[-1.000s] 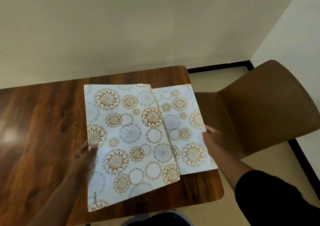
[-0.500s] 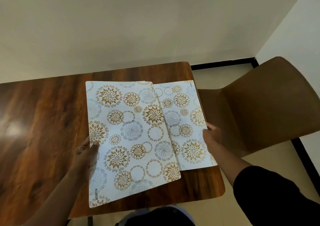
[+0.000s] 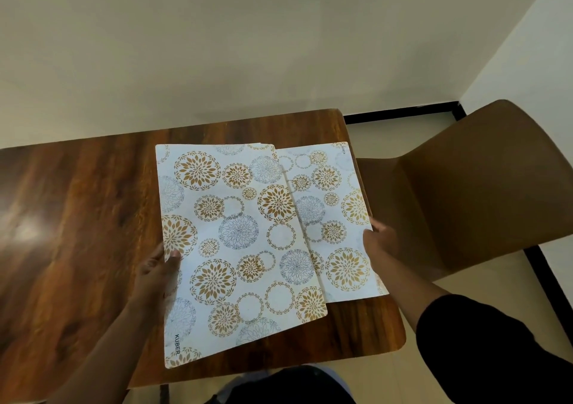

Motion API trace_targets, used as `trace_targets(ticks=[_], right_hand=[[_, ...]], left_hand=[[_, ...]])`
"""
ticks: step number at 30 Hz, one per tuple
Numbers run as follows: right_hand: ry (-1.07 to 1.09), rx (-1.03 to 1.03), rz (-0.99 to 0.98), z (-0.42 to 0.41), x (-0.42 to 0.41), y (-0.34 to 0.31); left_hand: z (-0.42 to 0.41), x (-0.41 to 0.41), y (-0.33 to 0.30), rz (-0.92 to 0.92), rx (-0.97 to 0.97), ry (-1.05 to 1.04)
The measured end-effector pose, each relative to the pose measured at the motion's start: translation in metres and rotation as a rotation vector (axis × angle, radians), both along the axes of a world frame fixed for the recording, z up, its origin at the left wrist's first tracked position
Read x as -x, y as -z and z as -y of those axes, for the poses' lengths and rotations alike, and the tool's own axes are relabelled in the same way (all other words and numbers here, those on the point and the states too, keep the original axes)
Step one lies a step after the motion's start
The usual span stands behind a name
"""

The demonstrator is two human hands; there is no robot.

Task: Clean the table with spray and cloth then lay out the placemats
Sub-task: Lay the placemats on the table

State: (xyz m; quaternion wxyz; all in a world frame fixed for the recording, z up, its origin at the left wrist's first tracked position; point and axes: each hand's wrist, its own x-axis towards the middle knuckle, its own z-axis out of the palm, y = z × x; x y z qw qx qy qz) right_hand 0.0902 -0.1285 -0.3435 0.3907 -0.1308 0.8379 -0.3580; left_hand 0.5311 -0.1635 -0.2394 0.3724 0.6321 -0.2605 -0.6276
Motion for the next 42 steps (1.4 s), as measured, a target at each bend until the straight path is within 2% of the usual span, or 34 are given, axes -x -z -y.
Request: trace_targets(ticks=[8,12,23,42], right_hand=[[-0.005,-0.007,0.005,0.002,0.001,0.003],[-0.025,-0.012,-0.015,0.001,-0.001,0.001],[-0.226,-0.166,-0.244,-0.008,0.004,-0.008],[-0.190,-0.184,-0.215,-0.003,0.018,0.000]], left_hand=[[0.001,-0.008,0.008,0.037,-0.010,-0.002],[0.000,-0.011,0.009,-0.010,-0.014,0.005],[-0.006,-0.012,0.014,-0.086,0.003,0.015],[-0.020,-0.010,0.014,-0.090,-0.018,-0.047]])
